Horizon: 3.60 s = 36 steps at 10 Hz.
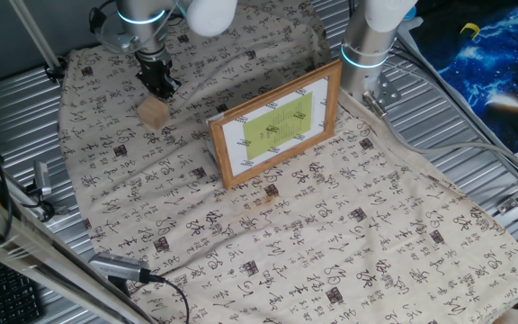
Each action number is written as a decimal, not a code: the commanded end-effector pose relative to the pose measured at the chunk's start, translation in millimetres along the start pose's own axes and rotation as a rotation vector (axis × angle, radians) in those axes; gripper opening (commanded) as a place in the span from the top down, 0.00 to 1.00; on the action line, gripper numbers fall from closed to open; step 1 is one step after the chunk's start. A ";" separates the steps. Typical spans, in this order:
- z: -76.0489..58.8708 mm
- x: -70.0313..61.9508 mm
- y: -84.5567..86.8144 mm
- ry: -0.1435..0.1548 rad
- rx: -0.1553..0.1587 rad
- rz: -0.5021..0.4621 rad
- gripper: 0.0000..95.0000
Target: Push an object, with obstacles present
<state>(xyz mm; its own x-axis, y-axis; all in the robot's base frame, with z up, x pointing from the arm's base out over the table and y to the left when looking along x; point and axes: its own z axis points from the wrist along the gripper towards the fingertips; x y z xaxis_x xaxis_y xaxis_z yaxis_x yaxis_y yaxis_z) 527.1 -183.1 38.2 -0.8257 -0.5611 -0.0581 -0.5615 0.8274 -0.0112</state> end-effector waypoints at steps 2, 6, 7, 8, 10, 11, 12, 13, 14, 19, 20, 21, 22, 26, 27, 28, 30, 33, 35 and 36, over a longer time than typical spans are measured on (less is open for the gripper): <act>-0.1 0.2 -0.4 0.001 0.003 -0.003 1.00; 0.4 -11.7 -10.1 0.000 0.002 -0.015 1.00; -0.1 -17.2 -12.4 -0.002 -0.001 -0.018 1.00; 1.5 -25.1 -13.6 0.000 -0.002 -0.020 1.00; 7.0 -34.0 -11.7 0.000 -0.002 -0.026 1.00; 7.7 -35.3 -11.3 0.002 0.000 -0.043 1.00; 7.3 -36.1 -11.7 0.006 0.002 -0.070 1.00; 5.5 -37.9 -12.4 0.006 0.003 -0.093 1.00; 1.8 -42.8 -14.5 0.009 0.007 -0.123 1.00; -8.7 -64.5 -24.7 0.012 0.032 -0.286 1.00; -8.8 -68.4 -25.4 0.012 0.043 -0.323 1.00; -8.7 -71.8 -25.8 0.009 0.051 -0.348 1.00; -8.2 -74.5 -25.8 0.003 0.060 -0.373 1.00; -7.1 -95.0 -27.2 -0.019 0.083 -0.476 1.00; -7.1 -97.7 -27.3 -0.024 0.088 -0.492 1.00; -6.1 -101.8 -26.7 -0.034 0.100 -0.523 1.00; -4.2 -110.1 -25.5 -0.049 0.112 -0.573 1.00; -1.2 -125.1 -23.3 -0.061 0.127 -0.654 1.00; -0.7 -131.5 -22.8 -0.058 0.125 -0.652 1.00; -0.1 -135.0 -22.1 -0.062 0.124 -0.662 1.00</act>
<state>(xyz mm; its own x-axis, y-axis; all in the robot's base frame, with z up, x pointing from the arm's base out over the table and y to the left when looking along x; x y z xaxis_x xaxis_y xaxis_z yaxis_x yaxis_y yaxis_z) 652.0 -124.5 45.8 -0.3028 -0.9514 -0.0555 -0.9352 0.3078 -0.1748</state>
